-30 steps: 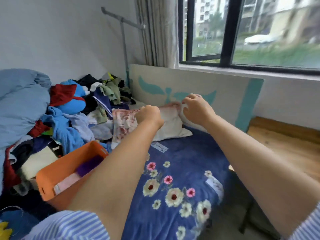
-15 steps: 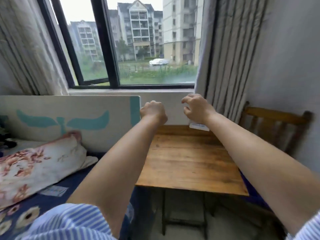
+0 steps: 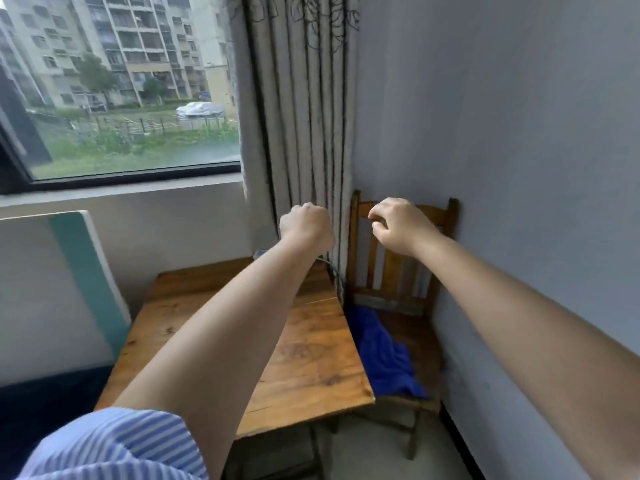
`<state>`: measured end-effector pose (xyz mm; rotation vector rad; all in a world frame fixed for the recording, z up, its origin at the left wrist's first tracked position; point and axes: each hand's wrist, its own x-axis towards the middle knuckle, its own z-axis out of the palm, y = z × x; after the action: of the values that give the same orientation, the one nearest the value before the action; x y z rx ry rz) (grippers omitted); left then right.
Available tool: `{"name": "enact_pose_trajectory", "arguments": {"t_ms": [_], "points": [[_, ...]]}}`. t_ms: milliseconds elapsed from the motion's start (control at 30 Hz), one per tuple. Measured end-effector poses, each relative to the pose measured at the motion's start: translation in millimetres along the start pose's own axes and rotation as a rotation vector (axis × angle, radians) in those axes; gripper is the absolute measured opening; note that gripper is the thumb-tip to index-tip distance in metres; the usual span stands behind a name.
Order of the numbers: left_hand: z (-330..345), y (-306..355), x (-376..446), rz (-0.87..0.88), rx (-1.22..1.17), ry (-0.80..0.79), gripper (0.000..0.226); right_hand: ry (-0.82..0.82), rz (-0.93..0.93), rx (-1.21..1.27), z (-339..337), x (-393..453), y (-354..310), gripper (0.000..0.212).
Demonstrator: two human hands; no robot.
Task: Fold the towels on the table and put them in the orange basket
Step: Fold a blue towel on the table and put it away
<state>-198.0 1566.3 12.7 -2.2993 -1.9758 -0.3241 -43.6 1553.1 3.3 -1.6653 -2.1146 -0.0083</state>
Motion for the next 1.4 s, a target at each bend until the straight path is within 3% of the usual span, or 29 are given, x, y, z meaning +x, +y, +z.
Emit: {"name": "enact_pose_trajectory", "arguments": {"t_ms": [333,600,733,933,1100,1200,1267,1333,1400], "points": [[120.6,46.9,167.1,0.197,-0.041,-0.183,0.023,-0.059,0.278,-0.020,80.3,88.4,143.4,0.029],[285.0,68.6,230.3,0.275,-0.040,-0.542,0.028,-0.299,0.510,0.023,216.5,90.7,244.9,0.029],[370.7,76.4,228.8,0.205,-0.067,-0.709,0.027,-0.412,0.571,0.042,291.8,67.4,283.2,0.029],[491.7,88.4,215.3,-0.065,-0.161,-0.901,0.026,-0.588,0.617,0.031,407.8,23.3,326.0,0.035],[573.7,100.9,207.3,-0.256,-0.139,-0.932,0.028,-0.609,0.687,0.049,483.9,-6.5,344.8,0.050],[610.8,106.2,201.5,-0.308,-0.073,-0.919,0.031,-0.715,0.673,-0.012,516.4,-20.0,354.5,0.065],[628.5,107.0,199.7,-0.298,-0.028,-0.856,0.028,-0.757,0.663,-0.066,533.2,-28.3,361.2,0.054],[637.2,106.1,200.9,-0.260,-0.003,-0.789,0.025,-0.730,0.662,-0.112,542.5,-34.0,367.1,0.028],[637.0,103.9,202.6,-0.210,0.000,-0.757,0.024,-0.670,0.734,-0.086,542.9,-36.0,371.2,0.023]]}}
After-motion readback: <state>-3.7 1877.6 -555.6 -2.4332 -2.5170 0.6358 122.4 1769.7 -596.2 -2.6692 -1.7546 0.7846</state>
